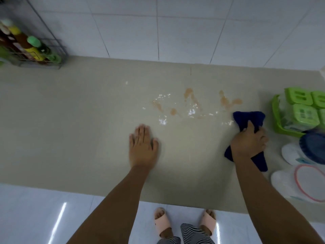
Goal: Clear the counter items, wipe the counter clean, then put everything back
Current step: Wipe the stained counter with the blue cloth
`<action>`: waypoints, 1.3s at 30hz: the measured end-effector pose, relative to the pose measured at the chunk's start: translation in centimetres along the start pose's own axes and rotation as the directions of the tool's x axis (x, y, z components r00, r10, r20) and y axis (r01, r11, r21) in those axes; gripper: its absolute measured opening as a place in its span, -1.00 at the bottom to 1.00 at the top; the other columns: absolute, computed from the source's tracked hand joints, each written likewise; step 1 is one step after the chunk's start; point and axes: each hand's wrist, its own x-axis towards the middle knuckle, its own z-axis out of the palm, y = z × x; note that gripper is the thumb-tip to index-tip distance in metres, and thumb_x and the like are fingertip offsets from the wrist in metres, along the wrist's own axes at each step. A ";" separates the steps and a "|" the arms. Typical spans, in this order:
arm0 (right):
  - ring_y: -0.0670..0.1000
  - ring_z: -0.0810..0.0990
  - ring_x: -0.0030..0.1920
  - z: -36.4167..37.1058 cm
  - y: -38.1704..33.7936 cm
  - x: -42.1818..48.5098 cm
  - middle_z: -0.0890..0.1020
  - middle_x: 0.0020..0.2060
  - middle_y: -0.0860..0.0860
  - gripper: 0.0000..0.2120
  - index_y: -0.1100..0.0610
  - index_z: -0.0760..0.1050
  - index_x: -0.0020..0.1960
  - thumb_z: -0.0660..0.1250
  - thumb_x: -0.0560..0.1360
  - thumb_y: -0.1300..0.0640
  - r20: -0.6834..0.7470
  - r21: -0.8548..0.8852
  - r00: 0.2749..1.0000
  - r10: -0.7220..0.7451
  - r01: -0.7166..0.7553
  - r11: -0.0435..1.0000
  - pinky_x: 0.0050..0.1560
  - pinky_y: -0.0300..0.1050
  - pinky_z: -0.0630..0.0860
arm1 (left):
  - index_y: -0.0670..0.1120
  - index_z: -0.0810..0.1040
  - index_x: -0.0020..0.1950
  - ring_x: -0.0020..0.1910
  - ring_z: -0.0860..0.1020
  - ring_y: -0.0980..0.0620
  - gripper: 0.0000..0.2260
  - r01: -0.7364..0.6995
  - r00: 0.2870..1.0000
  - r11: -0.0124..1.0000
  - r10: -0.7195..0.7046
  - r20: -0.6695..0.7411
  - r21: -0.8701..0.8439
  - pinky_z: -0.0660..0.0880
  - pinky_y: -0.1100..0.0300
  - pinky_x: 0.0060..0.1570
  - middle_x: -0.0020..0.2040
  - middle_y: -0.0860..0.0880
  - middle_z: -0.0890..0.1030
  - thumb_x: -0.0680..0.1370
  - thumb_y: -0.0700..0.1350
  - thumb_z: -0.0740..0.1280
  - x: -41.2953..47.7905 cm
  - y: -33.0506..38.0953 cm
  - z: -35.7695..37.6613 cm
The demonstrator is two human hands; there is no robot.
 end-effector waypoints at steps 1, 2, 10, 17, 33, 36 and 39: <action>0.31 0.33 0.32 0.3 -0.8 -0.2 0.29 0.45 0.22 -0.62 0.04 0.37 0.42 0.12 0.61 0.17 0.015 -0.013 0.999 -0.045 0.045 0.999 0.27 0.18 0.25 | -0.11 0.08 0.56 0.56 0.00 0.02 -0.34 0.001 1.000 1.000 -0.001 0.008 0.007 -0.13 0.03 0.52 0.58 -0.06 0.08 0.51 0.15 -0.21 0.0 0.0 0.1; 0.31 0.37 0.28 0.5 -1.3 -0.9 0.32 0.43 0.22 -0.62 0.05 0.38 0.41 0.14 0.61 0.18 0.028 -0.016 0.991 -0.130 0.131 0.991 0.24 0.18 0.29 | -0.11 0.07 0.56 0.56 -0.02 0.03 -0.34 0.001 1.000 1.000 -0.001 0.016 0.012 -0.14 0.03 0.52 0.58 -0.06 0.07 0.51 0.15 -0.21 0.0 0.0 0.1; 0.29 0.49 -0.03 -1.3 4.0 -6.3 0.51 0.29 0.19 -0.57 0.04 0.51 0.32 0.28 0.50 0.32 -0.006 -0.032 0.953 -0.304 0.304 0.952 -0.01 0.12 0.45 | -0.11 0.09 0.56 0.56 0.00 0.02 -0.36 0.005 1.000 1.000 -0.005 0.010 0.016 -0.10 0.01 0.53 0.58 -0.07 0.09 0.53 0.15 -0.17 0.1 -0.1 0.4; 0.27 0.31 0.34 -0.4 1.5 -0.3 0.27 0.47 0.14 -0.60 -0.06 0.36 0.41 0.11 0.61 0.17 -0.096 0.081 0.962 0.254 -0.247 0.966 0.24 0.15 0.25 | -0.11 0.11 0.55 0.56 0.01 0.02 -0.35 0.004 1.000 1.000 -0.004 0.003 0.008 -0.09 0.02 0.53 0.57 -0.07 0.10 0.52 0.16 -0.15 0.1 0.0 0.3; 0.17 0.49 0.03 0.1 -0.9 -8.3 0.46 0.37 0.07 -0.60 -0.04 0.46 0.36 0.31 0.54 0.19 0.195 0.025 0.771 -0.606 0.614 0.789 0.08 0.07 0.43 | -0.11 0.09 0.56 0.56 0.00 0.00 -0.34 0.006 1.000 1.000 -0.006 -0.013 -0.005 -0.11 0.02 0.52 0.58 -0.07 0.08 0.51 0.16 -0.16 0.0 0.0 0.1; 0.24 0.50 -0.04 -1.0 3.4 -8.5 0.53 0.29 0.16 -0.60 0.03 0.52 0.29 0.35 0.49 0.29 0.104 -0.018 0.831 -0.546 0.551 0.834 0.00 0.11 0.46 | -0.14 0.04 0.56 0.57 -0.03 -0.03 -0.33 0.057 0.997 0.998 -0.057 -0.048 -0.002 -0.11 -0.03 0.53 0.58 -0.11 0.04 0.51 0.16 -0.10 0.0 0.1 -0.1; 0.32 0.49 0.00 -1.3 3.9 -4.4 0.51 0.28 0.22 -0.65 0.06 0.54 0.28 0.29 0.53 0.28 0.000 -0.009 0.921 -0.389 0.389 0.921 0.03 0.20 0.44 | -0.15 0.00 0.56 0.57 -0.06 -0.04 -0.33 0.086 0.996 0.996 -0.086 -0.035 0.014 -0.13 -0.08 0.52 0.58 -0.12 0.01 0.52 0.17 -0.08 0.1 0.3 -0.1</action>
